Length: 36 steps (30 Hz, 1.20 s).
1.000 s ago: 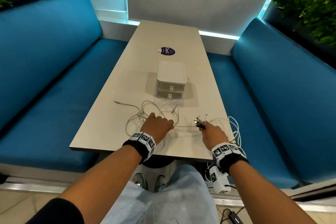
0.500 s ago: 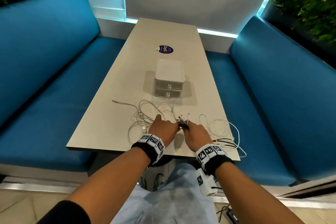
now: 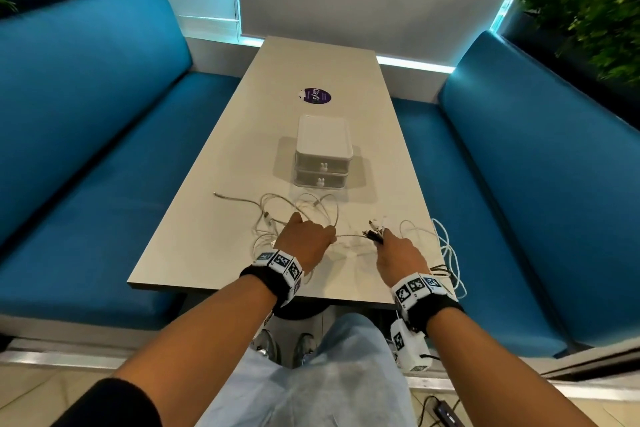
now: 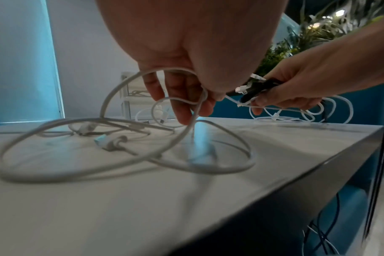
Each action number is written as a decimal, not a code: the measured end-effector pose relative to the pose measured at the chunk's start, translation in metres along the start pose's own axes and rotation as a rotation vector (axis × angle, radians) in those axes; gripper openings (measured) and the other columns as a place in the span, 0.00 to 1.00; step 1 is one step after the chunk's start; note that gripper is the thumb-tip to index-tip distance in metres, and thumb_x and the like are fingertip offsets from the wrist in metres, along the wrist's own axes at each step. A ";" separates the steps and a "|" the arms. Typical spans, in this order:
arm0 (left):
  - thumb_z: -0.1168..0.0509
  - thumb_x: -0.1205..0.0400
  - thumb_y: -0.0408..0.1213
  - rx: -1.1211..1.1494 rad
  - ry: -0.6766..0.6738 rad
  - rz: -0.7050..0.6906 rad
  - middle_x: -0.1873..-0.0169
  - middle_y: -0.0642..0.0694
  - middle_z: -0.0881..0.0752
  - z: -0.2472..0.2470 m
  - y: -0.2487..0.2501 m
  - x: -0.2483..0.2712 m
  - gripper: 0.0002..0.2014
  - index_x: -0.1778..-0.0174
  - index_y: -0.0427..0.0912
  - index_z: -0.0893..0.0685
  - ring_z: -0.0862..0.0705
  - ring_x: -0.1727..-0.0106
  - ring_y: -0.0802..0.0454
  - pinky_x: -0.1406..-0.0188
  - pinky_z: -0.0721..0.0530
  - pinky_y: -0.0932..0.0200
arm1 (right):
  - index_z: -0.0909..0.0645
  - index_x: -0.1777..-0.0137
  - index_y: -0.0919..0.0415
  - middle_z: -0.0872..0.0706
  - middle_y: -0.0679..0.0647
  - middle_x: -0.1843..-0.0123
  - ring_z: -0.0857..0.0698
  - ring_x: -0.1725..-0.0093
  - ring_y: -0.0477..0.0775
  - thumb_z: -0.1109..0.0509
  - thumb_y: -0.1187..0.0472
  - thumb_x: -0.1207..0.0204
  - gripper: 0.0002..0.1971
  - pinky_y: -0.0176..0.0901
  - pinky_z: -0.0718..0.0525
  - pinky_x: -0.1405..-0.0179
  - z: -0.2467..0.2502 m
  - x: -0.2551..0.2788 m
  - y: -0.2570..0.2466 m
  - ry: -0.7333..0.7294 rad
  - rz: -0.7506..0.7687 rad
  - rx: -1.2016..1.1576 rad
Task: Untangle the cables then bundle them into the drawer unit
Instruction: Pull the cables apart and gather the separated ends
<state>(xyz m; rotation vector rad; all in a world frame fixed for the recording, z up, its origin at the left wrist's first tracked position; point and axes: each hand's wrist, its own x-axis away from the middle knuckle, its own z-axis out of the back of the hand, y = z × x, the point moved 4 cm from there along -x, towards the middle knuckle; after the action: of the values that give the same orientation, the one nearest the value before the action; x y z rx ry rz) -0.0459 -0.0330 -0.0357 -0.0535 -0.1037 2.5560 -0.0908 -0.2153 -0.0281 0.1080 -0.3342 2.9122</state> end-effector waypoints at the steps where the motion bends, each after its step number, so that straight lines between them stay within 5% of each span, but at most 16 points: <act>1: 0.47 0.10 0.41 0.009 -0.004 0.015 0.59 0.44 0.11 0.000 0.002 -0.001 0.09 0.45 0.46 0.22 0.14 0.56 0.40 0.42 0.35 0.48 | 0.26 0.35 0.58 0.14 0.64 0.47 0.14 0.48 0.69 0.44 0.55 0.14 0.13 0.54 0.18 0.55 -0.002 0.000 -0.004 0.008 0.013 -0.029; 9: 0.47 0.10 0.45 -0.003 0.035 -0.020 0.58 0.43 0.11 -0.003 0.012 -0.001 0.13 0.45 0.46 0.19 0.17 0.49 0.40 0.43 0.32 0.48 | 0.27 0.32 0.60 0.14 0.66 0.48 0.15 0.50 0.72 0.45 0.53 0.13 0.16 0.56 0.18 0.54 -0.001 0.003 -0.028 0.102 0.040 -0.154; 16: 0.48 0.10 0.47 0.141 0.109 -0.085 0.52 0.45 0.19 0.008 0.021 0.001 0.14 0.40 0.48 0.19 0.17 0.51 0.42 0.52 0.33 0.51 | 0.18 0.40 0.63 0.11 0.65 0.49 0.14 0.49 0.67 0.41 0.59 0.15 0.13 0.52 0.18 0.53 -0.006 0.005 -0.038 -0.019 0.166 -0.375; 20: 0.50 0.10 0.50 0.088 0.119 -0.074 0.49 0.46 0.16 0.005 0.018 0.003 0.17 0.42 0.45 0.19 0.20 0.44 0.43 0.42 0.31 0.50 | 0.18 0.44 0.63 0.12 0.64 0.52 0.15 0.51 0.66 0.40 0.59 0.15 0.12 0.46 0.26 0.59 -0.009 0.004 -0.037 -0.093 0.172 -0.361; 24: 0.48 0.11 0.51 -0.029 0.156 -0.110 0.50 0.47 0.12 0.013 0.016 0.006 0.19 0.46 0.45 0.15 0.21 0.40 0.43 0.36 0.34 0.46 | 0.20 0.42 0.61 0.12 0.63 0.50 0.15 0.52 0.64 0.42 0.58 0.14 0.11 0.48 0.22 0.57 -0.008 0.002 -0.035 -0.106 0.193 -0.289; 27: 0.46 0.11 0.49 -0.090 0.156 -0.083 0.48 0.47 0.13 0.020 0.010 0.006 0.17 0.45 0.45 0.15 0.22 0.39 0.42 0.37 0.35 0.45 | 0.19 0.46 0.55 0.12 0.60 0.50 0.16 0.53 0.62 0.43 0.59 0.15 0.10 0.45 0.25 0.56 -0.003 -0.006 -0.030 -0.099 0.138 -0.294; 32: 0.44 0.13 0.45 -0.102 0.143 -0.043 0.49 0.46 0.13 0.025 0.010 0.009 0.14 0.47 0.46 0.13 0.21 0.43 0.42 0.39 0.35 0.44 | 0.19 0.43 0.56 0.14 0.63 0.47 0.15 0.49 0.66 0.43 0.54 0.15 0.12 0.56 0.16 0.46 0.009 -0.019 -0.013 -0.081 -0.003 -0.233; 36: 0.41 0.18 0.40 -0.093 0.106 -0.049 0.49 0.47 0.16 0.024 0.005 0.013 0.11 0.44 0.49 0.16 0.20 0.48 0.43 0.40 0.38 0.43 | 0.21 0.39 0.59 0.14 0.65 0.45 0.15 0.47 0.67 0.42 0.52 0.14 0.15 0.53 0.17 0.50 0.020 -0.024 0.010 -0.052 -0.112 -0.145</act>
<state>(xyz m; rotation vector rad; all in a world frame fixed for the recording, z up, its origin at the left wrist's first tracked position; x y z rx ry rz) -0.0608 -0.0311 -0.0120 -0.2193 -0.1806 2.4929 -0.0687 -0.2341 -0.0128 0.1737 -0.5290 2.7679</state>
